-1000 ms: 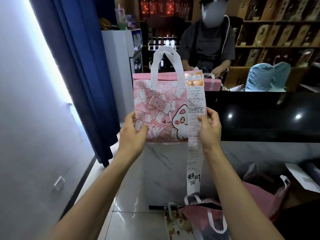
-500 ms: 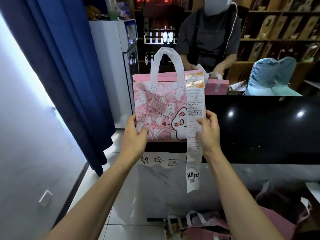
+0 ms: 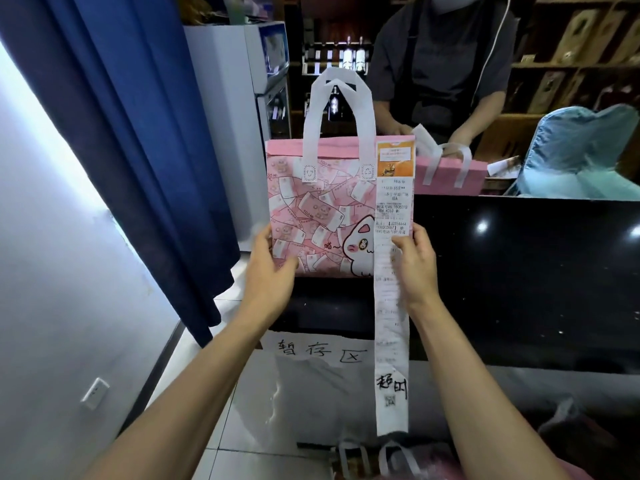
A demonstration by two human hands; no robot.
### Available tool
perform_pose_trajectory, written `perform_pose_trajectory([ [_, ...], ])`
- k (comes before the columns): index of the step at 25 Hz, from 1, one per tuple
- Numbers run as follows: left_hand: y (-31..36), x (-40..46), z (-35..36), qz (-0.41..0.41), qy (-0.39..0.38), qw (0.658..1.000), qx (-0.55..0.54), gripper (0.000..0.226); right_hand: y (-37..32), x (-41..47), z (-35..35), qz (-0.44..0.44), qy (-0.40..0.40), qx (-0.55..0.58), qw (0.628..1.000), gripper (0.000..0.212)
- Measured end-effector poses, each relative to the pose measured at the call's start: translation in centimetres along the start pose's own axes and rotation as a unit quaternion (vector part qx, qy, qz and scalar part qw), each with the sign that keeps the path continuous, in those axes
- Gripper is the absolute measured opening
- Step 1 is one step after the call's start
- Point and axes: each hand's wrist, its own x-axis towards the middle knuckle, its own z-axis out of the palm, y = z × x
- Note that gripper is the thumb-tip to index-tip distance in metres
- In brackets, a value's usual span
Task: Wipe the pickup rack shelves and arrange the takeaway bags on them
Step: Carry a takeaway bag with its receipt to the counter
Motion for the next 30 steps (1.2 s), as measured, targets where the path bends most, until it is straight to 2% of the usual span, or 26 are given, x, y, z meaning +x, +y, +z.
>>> perform_pose_trajectory([
  [7, -0.8, 1.5, 0.5, 0.011, -0.040, 0.999, 0.020, 0.074, 0.3, 1.6, 0.4, 0.001, 0.001, -0.018, 1.000, 0.019],
  [13, -0.9, 2.0, 0.3, -0.002, -0.016, 1.000, 0.014, 0.074, 0.9, 1.6, 0.5, -0.020, 0.021, -0.053, 0.998, 0.026],
  [17, -0.8, 2.4, 0.2, -0.010, -0.008, 1.000, 0.012, 0.070, 0.6, 1.8, 0.1, -0.018, 0.037, -0.081, 0.996, 0.028],
  [22, -0.6, 2.6, 0.1, 0.003, -0.024, 1.000, 0.017, 0.055, 0.5, 2.0, -0.1, -0.019, 0.047, -0.102, 0.993, 0.029],
  [30, -0.7, 2.8, -0.1, 0.025, -0.009, 0.999, 0.028, 0.051, 0.1, 1.4, -0.3, -0.045, 0.062, -0.134, 0.988, 0.033],
])
